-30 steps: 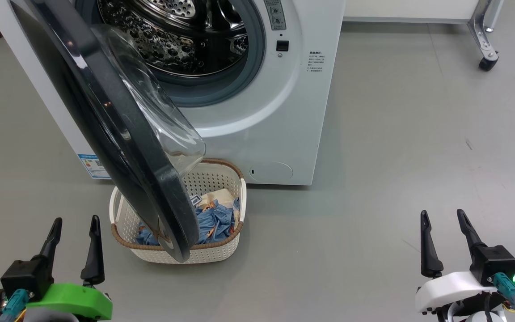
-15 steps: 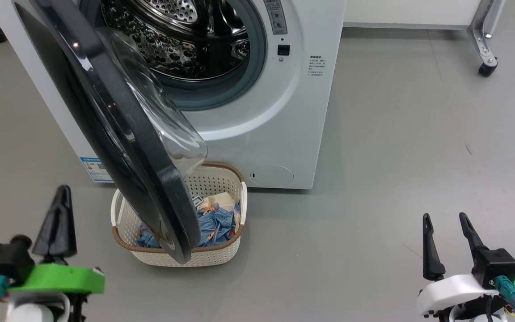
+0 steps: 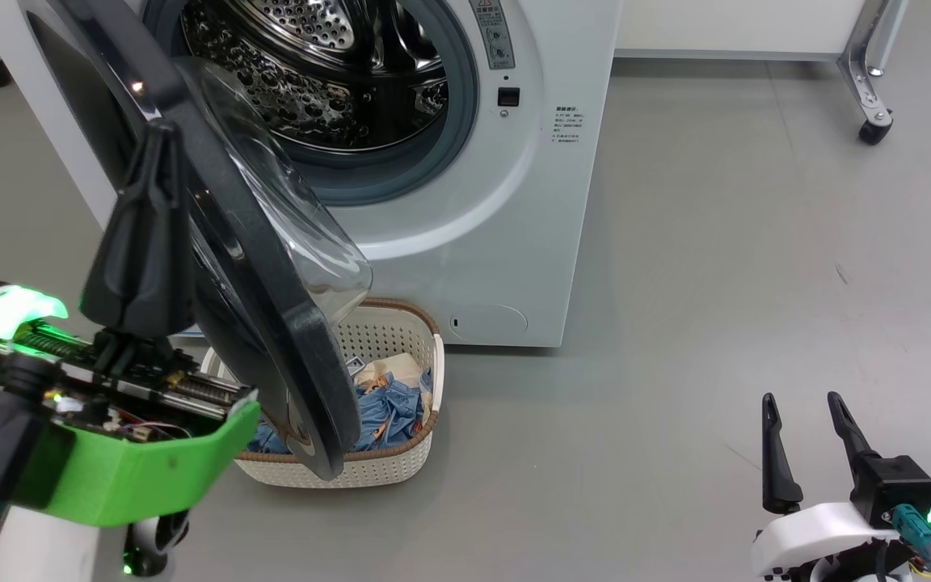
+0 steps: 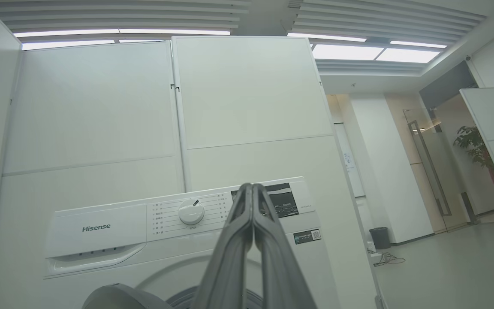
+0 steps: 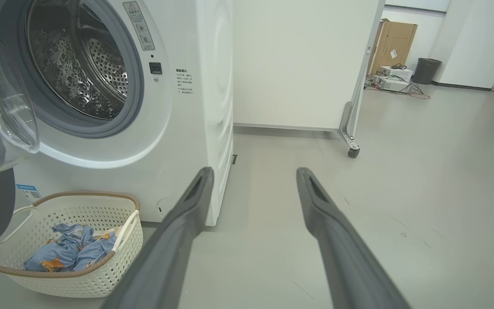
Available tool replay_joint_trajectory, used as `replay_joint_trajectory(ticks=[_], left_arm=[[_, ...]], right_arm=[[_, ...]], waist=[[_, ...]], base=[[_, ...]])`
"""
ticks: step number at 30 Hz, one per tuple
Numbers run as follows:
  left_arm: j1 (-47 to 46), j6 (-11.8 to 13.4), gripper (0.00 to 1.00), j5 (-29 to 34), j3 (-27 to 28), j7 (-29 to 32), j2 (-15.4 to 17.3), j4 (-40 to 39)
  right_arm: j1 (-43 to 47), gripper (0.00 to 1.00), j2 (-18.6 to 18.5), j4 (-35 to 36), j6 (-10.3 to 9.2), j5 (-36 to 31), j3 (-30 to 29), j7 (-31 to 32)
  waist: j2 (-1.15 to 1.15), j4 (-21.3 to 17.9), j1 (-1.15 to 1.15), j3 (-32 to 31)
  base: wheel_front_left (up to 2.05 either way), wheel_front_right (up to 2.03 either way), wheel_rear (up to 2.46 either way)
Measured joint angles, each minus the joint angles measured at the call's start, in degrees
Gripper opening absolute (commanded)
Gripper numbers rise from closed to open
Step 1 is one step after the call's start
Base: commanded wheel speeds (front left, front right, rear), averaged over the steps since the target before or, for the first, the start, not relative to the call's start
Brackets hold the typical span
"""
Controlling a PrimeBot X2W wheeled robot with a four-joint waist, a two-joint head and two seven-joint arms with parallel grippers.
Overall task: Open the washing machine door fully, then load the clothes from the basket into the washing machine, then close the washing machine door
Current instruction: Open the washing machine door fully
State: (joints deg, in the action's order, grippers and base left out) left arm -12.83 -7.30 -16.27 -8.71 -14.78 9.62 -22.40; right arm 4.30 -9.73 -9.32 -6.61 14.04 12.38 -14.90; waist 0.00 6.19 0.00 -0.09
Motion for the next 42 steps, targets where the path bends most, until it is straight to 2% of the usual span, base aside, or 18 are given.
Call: replay_joint_trajectory(ticks=[9, 12, 26, 31, 42], left_arm=[[-0.2, 0.0, 0.0, -2.1, -12.9, 0.0, 0.8, -4.0], [0.0, 0.0, 0.0, -2.8, -15.2, 0.0, 1.3, -3.8], [5.1, 0.0, 0.0, -5.0, -26.7, 0.0, 2.8, 2.6], [6.8, 0.0, 0.0, -5.1, -26.9, 0.0, 3.9, 7.2], [7.3, 0.0, 0.0, -6.8, -25.2, 0.0, 3.8, 15.3]], right_arm=[[0.0, 1.0, 0.3, 0.0, 0.1, -0.1, -0.1, 0.0], [0.0, 1.0, 0.4, -0.1, 0.59, -0.4, 0.0, 0.0], [0.0, 1.0, 0.5, -0.5, 0.69, -0.6, -0.5, 0.0], [0.0, 1.0, 0.5, -0.6, 1.02, -0.7, -0.5, 0.0], [-0.3, 1.0, 0.7, -0.6, 1.23, -1.0, -0.5, 0.0]], waist=[[0.0, -0.7, 0.0, -0.1], [0.0, -1.1, 0.0, 0.2], [0.0, -2.1, 0.0, 2.0], [0.0, -2.1, 0.0, 2.5], [0.0, -2.2, 0.0, 4.4]], base=[[0.0, 0.0, 0.0], [0.0, 0.0, 0.0], [0.0, 0.0, 0.0], [0.0, 0.0, 0.0], [0.0, 0.0, 0.0]])
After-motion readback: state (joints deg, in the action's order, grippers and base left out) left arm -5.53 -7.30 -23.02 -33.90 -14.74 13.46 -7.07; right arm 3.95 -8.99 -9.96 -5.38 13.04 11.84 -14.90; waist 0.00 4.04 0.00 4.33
